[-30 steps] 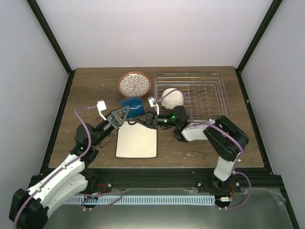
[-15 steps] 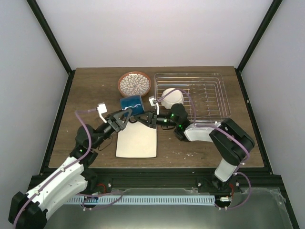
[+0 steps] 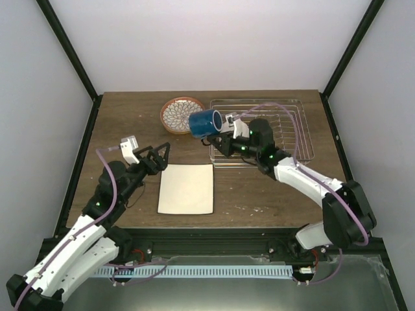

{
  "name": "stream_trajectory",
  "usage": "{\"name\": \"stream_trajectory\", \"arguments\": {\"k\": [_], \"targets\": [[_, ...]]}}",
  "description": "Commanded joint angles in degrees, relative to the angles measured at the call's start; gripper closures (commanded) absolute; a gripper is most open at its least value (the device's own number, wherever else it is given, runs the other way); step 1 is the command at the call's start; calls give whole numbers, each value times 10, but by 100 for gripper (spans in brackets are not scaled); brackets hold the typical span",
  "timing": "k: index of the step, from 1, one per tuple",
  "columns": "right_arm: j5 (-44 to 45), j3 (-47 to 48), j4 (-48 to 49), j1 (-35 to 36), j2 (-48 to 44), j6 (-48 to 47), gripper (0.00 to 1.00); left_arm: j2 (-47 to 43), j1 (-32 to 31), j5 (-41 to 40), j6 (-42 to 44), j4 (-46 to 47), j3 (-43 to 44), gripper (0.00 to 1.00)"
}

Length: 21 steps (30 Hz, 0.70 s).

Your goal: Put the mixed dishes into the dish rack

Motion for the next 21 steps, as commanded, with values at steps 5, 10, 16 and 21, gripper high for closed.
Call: {"name": "stream_trajectory", "arguments": {"k": [5,10,16,21], "targets": [[128,141,-327,-53,-31,-194,99,33,0,-47,63,-98,60,0],[198,169,-391,-54,-18,-279,99,31,0,-60,81,-125,74,0],[219,139,-385,-54,-6,-365,99,44,2,-113,111,-189,110,0],[251,120,-382,-54,19,-402,99,88,15,-124,118,-250,153,0]]}}
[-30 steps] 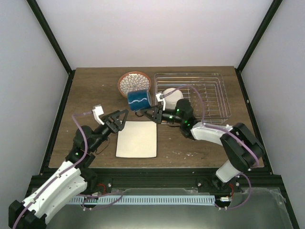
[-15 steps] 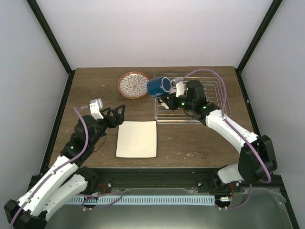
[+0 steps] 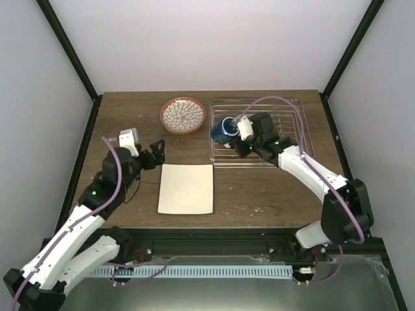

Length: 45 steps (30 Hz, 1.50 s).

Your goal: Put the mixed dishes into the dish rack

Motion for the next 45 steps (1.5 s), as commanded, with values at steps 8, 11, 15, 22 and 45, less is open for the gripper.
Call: {"name": "stream_trajectory", "arguments": {"k": [8,11,15,22,45], "targets": [[67,-22,34,0,37,-89,99,37,31,12,10,-51,18,0],[64,-21,32,0,48,-103,99,33,39,19,10,-49,16,0],[52,-14,26,1,63,-125,99,33,45,27,14,-51,16,0],[34,20,-21,0,120,-142,97,40,52,34,17,-58,18,0],[77,45,-91,-10,138,-167,99,66,58,56,16,-51,25,0]]}}
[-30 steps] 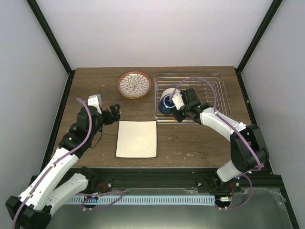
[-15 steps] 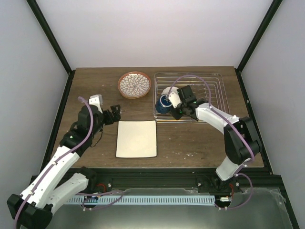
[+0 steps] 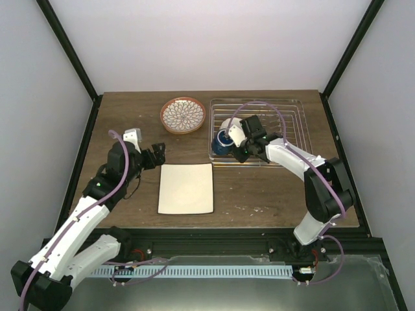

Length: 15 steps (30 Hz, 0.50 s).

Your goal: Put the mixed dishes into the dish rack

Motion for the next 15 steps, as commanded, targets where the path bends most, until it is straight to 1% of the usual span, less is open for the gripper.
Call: {"name": "stream_trajectory", "arguments": {"k": [1,9,15], "targets": [[19,20,-57,-14,8,-10,99,1,3,8,3,1,6,0],[-19,36,-93,-40,-16,-38,99,10,3,17,1,6,12,0],[-27,43,-102,-41,2,-40,99,13,4,20,1,7,16,0]]}}
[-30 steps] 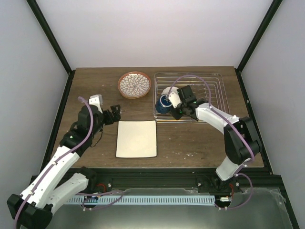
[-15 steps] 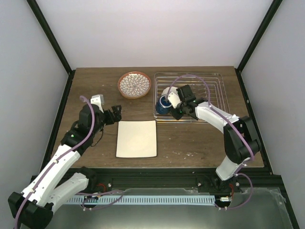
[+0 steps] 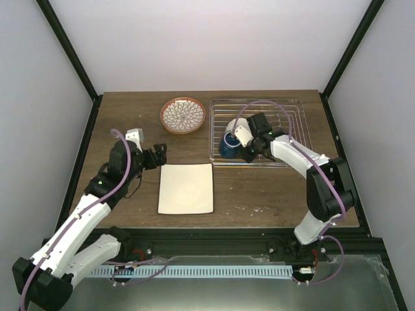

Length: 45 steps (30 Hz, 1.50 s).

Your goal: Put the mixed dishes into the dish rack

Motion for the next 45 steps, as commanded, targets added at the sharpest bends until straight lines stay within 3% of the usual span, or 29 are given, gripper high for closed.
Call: {"name": "stream_trajectory", "arguments": {"k": [1,8,16,26,39,45], "targets": [[-7,28,-29,-4,8,-3,99,0,2,7,1,7,16,0],[-5,48,-30,-4,35,6,91,4,2,6,1,7,17,0],[-4,50,-29,-3,32,13,70,10,2,9,1,9,19,0],[4,47,-26,-4,3,32,63,26,2,2,12,10,26,0],[120,19,-16,1,-93,116,53,186,28,-11,52,-6,99,0],[187,-1,-7,79,-154,159,50,257,29,-28,58,3,106,0]]}}
